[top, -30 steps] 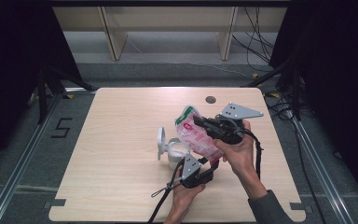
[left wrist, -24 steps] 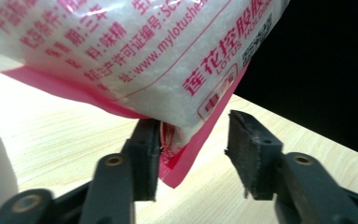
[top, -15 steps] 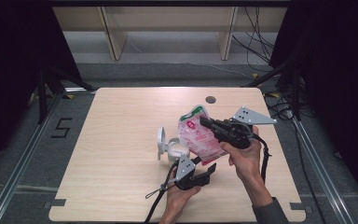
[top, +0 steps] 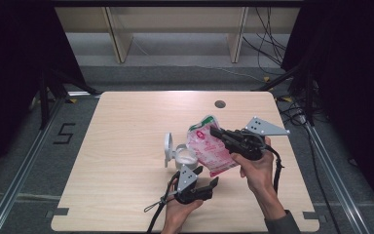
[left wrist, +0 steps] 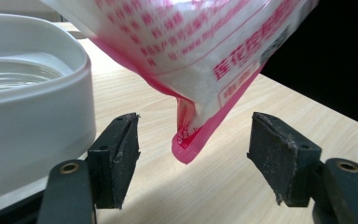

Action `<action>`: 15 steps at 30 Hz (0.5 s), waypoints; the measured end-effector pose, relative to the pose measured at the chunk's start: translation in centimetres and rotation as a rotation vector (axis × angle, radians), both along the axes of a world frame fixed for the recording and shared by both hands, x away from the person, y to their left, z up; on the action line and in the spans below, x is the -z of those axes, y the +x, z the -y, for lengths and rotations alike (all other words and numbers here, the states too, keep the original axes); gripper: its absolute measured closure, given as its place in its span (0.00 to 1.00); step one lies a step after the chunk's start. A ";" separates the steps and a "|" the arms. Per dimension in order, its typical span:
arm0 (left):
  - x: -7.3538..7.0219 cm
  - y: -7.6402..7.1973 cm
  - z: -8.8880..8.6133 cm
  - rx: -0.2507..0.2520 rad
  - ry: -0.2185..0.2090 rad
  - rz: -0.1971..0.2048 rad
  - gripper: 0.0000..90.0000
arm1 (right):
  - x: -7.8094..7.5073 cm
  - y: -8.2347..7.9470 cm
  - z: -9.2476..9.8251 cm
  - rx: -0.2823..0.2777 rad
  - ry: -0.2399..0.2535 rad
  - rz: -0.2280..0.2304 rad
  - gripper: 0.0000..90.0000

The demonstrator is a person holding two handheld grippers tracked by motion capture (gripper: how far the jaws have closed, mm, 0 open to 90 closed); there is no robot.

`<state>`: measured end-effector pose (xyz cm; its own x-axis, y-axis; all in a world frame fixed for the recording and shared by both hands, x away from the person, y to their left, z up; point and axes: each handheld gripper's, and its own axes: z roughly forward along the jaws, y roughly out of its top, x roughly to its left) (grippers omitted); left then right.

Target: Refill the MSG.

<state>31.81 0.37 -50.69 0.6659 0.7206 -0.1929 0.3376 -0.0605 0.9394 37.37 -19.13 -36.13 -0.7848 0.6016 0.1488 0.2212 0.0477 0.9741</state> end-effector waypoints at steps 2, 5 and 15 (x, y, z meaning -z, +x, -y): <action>-0.1 -0.2 -0.3 0.016 0.004 -0.005 0.36 | 0.4 -0.1 0.2 0.010 -0.007 -0.006 1.00; -0.2 -0.6 -0.8 0.042 0.031 -0.005 0.35 | 1.1 0.0 0.7 0.012 -0.015 -0.016 1.00; -0.4 -1.9 -2.6 0.056 0.028 -0.008 0.35 | 3.4 -0.9 3.0 0.046 -0.030 -0.071 1.00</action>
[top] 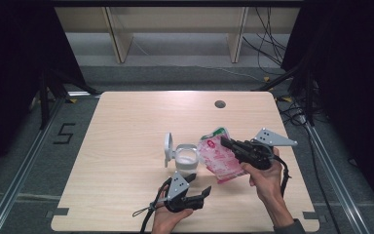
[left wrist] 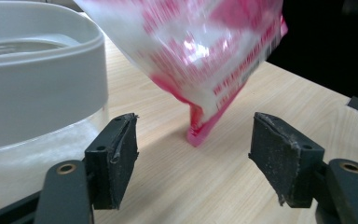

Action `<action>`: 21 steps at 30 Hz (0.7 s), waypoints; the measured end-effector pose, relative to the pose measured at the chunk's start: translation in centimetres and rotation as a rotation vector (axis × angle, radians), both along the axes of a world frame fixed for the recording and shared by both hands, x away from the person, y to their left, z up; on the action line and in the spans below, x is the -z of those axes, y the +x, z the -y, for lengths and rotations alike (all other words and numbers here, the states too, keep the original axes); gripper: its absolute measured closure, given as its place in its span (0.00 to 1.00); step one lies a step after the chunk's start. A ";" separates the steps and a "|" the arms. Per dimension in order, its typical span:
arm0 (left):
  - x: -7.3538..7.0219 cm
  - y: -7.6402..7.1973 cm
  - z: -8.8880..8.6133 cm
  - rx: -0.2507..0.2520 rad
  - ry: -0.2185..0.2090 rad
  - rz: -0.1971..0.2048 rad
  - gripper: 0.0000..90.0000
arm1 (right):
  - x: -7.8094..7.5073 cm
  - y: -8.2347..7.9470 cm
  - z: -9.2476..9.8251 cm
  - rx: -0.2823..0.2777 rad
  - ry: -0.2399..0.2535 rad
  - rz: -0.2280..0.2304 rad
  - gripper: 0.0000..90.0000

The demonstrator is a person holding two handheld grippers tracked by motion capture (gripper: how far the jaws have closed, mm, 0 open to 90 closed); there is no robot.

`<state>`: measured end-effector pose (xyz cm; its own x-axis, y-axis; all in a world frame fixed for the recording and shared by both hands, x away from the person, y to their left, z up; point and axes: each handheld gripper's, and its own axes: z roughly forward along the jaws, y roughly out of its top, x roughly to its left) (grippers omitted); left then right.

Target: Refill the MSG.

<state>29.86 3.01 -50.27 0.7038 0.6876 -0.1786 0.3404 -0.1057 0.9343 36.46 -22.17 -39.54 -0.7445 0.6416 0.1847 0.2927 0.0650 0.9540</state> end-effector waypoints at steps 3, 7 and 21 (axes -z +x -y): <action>-0.1 0.0 -0.3 -0.020 -0.003 0.012 0.35 | 0.3 -0.2 1.1 0.023 0.015 -0.006 1.00; -0.2 -0.4 -0.7 -0.024 0.012 0.011 0.35 | 0.6 -0.9 2.5 0.034 0.015 -0.002 1.00; -0.1 -0.3 -0.5 -0.018 0.006 0.007 0.34 | 2.3 -3.2 6.6 0.141 0.036 -0.024 1.00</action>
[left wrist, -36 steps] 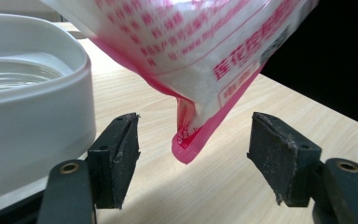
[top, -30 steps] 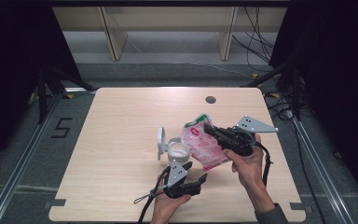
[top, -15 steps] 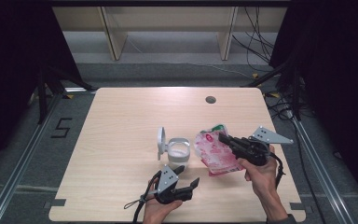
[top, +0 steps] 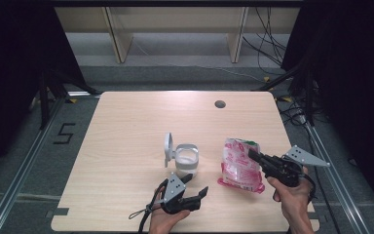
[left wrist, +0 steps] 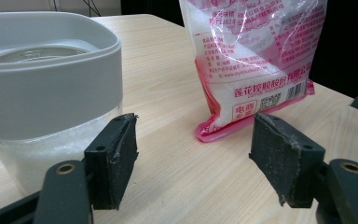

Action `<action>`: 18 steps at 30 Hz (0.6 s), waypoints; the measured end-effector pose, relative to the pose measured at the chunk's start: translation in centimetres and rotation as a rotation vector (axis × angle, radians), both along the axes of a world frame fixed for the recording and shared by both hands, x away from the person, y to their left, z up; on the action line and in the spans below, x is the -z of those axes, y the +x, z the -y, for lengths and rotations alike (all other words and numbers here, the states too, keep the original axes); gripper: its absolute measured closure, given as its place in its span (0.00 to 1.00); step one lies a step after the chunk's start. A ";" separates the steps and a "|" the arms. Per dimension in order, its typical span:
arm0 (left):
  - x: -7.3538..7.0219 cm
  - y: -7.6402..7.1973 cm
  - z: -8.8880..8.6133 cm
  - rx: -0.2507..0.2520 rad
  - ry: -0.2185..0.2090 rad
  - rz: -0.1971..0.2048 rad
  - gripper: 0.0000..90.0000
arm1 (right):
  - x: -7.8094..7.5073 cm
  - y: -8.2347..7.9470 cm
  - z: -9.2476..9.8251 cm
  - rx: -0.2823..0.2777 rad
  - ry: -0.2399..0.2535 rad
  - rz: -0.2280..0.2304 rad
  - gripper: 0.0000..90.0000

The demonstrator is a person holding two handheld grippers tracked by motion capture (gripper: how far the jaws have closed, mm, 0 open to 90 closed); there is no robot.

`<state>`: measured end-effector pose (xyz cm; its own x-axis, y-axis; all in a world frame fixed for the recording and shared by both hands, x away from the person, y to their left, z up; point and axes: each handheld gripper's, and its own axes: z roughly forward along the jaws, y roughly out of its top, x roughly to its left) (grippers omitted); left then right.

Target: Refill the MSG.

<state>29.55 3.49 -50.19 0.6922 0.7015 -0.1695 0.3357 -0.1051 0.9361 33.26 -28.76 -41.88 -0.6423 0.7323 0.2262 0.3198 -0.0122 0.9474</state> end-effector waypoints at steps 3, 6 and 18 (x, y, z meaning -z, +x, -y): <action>0.0 0.0 0.0 0.003 0.003 0.002 0.34 | 0.0 0.0 0.3 -0.003 -0.019 -0.005 1.00; -0.1 0.0 -0.1 -0.003 -0.006 0.003 0.34 | 0.0 0.0 0.3 0.006 -0.034 -0.001 1.00; -0.4 0.1 -1.2 -0.026 -0.003 0.010 0.34 | 1.4 0.0 2.4 0.058 -0.083 -0.024 1.00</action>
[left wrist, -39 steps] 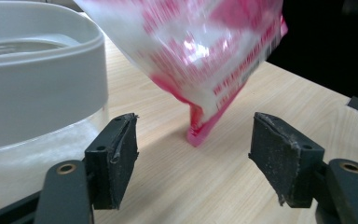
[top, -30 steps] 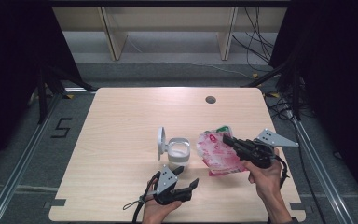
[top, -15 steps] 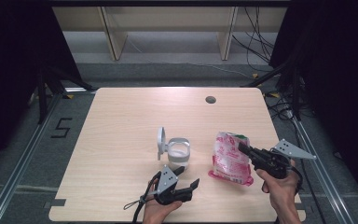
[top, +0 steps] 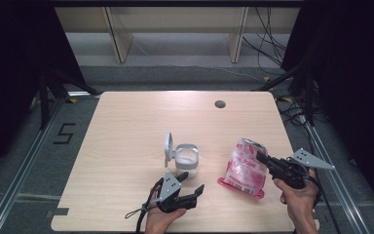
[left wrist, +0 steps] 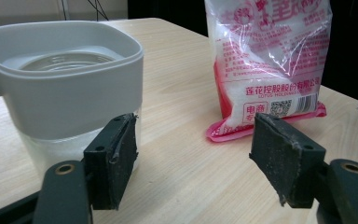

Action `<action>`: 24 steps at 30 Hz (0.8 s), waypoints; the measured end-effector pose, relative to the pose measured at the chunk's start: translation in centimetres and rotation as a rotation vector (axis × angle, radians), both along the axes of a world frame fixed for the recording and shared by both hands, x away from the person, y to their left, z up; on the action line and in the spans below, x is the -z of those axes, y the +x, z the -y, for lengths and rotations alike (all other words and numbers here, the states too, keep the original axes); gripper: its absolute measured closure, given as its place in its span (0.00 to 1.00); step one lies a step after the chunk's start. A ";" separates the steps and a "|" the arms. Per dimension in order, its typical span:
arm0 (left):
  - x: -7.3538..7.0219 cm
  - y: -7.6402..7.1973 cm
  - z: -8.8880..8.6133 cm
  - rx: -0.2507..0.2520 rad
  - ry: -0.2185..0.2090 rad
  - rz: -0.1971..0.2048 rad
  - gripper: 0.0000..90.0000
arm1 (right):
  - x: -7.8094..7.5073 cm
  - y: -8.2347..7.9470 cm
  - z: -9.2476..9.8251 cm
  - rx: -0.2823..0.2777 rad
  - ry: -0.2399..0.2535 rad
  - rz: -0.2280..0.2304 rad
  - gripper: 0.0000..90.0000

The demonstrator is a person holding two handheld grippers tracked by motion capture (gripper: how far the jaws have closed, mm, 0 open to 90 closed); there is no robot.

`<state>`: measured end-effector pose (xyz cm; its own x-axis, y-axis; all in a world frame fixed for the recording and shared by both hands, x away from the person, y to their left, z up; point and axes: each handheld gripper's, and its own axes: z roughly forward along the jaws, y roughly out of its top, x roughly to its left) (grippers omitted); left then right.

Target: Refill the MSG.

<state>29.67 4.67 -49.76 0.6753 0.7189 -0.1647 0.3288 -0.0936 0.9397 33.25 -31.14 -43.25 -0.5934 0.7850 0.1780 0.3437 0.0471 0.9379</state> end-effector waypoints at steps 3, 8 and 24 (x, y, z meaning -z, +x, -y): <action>0.1 0.1 0.1 0.014 -0.009 0.006 0.35 | 0.3 -0.1 0.0 0.025 0.027 -0.040 1.00; 0.0 0.1 0.1 0.010 -0.013 0.004 0.35 | 0.7 0.0 0.2 0.032 -0.002 -0.045 1.00; -0.7 0.2 -2.0 -0.016 0.018 0.002 0.36 | 2.6 0.9 1.7 0.096 -0.060 -0.061 0.99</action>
<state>29.87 6.69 -49.03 0.6640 0.7326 -0.1500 0.3285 -0.1056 0.9386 34.19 -32.89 -45.81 -0.5042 0.8483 0.1618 0.4053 0.0670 0.9117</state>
